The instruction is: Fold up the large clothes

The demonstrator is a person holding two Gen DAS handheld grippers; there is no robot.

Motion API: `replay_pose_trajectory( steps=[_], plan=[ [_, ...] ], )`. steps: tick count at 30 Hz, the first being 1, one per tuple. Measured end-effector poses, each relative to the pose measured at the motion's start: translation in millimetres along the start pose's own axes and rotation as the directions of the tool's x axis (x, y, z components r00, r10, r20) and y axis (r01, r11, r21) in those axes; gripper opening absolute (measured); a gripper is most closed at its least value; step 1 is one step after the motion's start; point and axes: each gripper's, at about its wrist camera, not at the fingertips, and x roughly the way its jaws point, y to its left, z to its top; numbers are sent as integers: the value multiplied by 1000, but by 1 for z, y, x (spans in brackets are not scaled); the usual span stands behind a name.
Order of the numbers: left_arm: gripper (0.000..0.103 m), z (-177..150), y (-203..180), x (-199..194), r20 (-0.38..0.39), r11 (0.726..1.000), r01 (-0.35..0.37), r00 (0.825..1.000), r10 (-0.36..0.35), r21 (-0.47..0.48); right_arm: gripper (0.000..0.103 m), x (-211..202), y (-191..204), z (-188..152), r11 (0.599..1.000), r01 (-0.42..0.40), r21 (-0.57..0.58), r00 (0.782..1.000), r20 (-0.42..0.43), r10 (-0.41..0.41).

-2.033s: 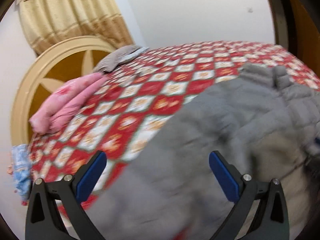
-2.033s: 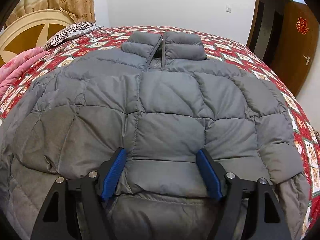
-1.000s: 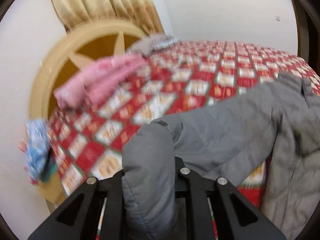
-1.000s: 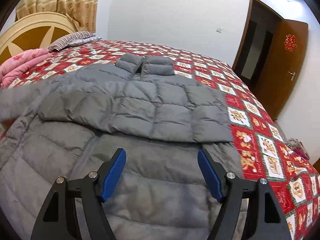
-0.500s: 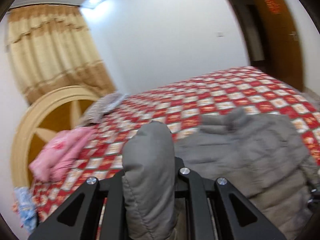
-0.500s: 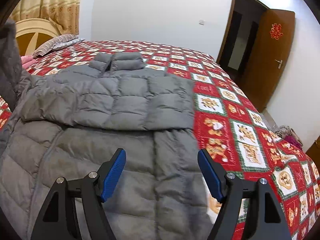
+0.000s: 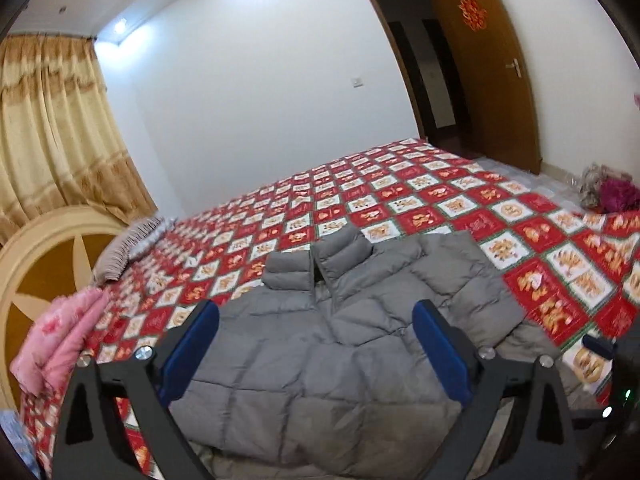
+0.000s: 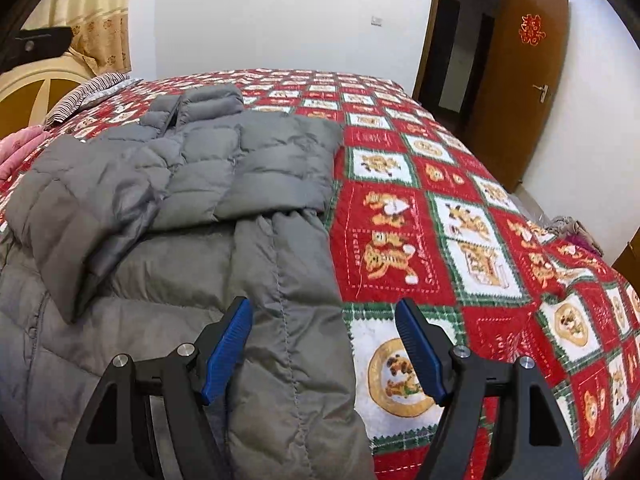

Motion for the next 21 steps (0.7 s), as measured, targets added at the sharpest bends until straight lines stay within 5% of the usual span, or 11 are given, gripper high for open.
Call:
replay_pose_trajectory(
  steps=[5,9,17,19,20,21],
  plan=[
    [101,-19,21,18,-20,996,-82,996,82,22,74,-14,3,12,997,-70,36,997,16,70],
    [101,-47,64,44,-102,986,-166,981,164,-12,78,-25,18,36,954,-278,114,961,24,277],
    [101,-110,148,82,-312,935,-314,916,252,-168,80,9,89,50,908,-403,115,908,-74,412],
    [101,-121,158,87,-339,925,-330,906,254,-187,68,19,98,47,898,-422,126,895,-103,435],
    [101,-127,164,88,-352,921,-337,901,255,-194,46,21,102,46,894,-432,121,888,-116,445],
    [101,-131,166,89,-360,919,-342,897,256,-197,36,21,104,46,895,-430,118,890,-113,442]
  ],
)
